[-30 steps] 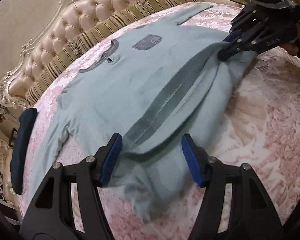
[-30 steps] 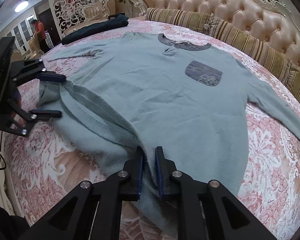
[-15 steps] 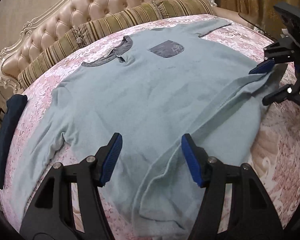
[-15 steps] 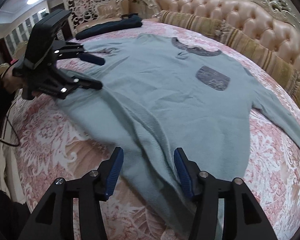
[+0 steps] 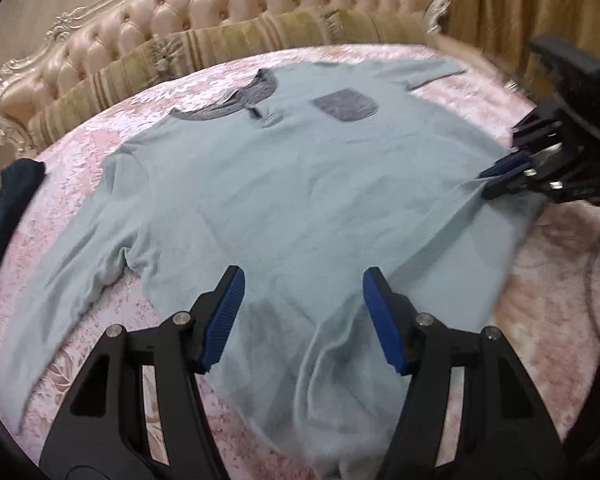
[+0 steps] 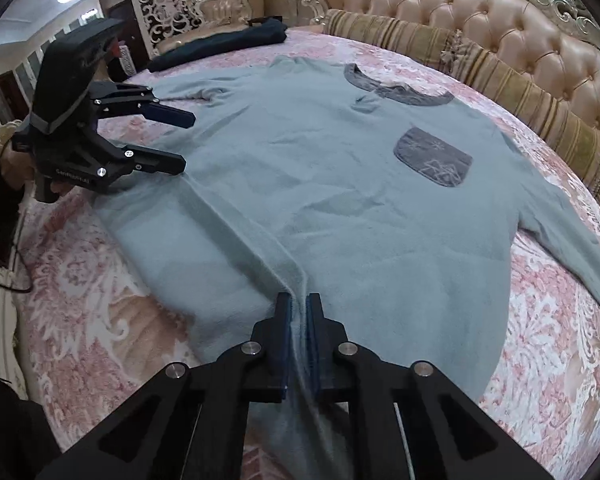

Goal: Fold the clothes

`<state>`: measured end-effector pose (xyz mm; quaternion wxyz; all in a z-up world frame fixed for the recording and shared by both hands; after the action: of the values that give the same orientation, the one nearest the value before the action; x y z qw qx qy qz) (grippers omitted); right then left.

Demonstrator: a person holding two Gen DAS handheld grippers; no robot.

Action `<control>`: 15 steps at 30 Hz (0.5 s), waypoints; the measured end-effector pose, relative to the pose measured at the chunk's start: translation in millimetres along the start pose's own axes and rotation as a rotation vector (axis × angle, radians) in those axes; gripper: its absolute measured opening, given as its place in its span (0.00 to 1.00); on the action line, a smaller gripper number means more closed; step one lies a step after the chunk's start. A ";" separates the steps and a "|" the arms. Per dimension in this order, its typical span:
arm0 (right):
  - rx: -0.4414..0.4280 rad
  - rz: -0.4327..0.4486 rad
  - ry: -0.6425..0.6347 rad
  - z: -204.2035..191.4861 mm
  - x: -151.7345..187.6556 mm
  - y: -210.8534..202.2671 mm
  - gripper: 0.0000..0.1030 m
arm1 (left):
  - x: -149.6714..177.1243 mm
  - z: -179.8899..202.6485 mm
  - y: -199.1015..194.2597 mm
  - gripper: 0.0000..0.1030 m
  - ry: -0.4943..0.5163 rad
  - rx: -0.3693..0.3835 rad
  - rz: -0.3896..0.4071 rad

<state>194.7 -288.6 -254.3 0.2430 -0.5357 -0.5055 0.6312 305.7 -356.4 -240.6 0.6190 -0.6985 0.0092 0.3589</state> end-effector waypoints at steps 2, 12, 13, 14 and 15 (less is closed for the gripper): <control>-0.003 0.012 -0.008 -3.0 -0.1 -7.3 0.06 | 6.7 15.4 -11.2 0.63 0.063 0.090 0.005; 0.008 0.037 -0.014 -11.7 -3.6 -24.9 0.06 | -0.9 20.4 2.8 0.58 0.181 0.313 -0.093; 0.010 0.038 -0.013 -11.9 -3.8 -25.5 0.06 | -2.2 18.3 6.7 0.58 0.179 0.347 -0.110; 0.011 0.039 -0.012 -12.1 -4.0 -26.1 0.07 | -1.3 17.8 9.5 0.56 0.183 0.381 -0.125; 0.012 0.038 -0.012 -11.9 -3.9 -26.0 0.07 | 0.4 18.3 11.7 0.50 0.198 0.405 -0.140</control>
<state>200.8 -277.8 -228.2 0.2312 -0.5400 -0.4931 0.6417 291.6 -343.0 -250.4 0.7659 -0.5909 0.0934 0.2357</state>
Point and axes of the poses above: each gripper's, at about its wrist camera, not at the fingertips, and y roughly the way its jaws point, z to its right, x to its underside, the point moved 10 cm from there along y, roughly the way its jaws point, and after that the axes turned 8 degrees about -z, right-handed, at the moved point
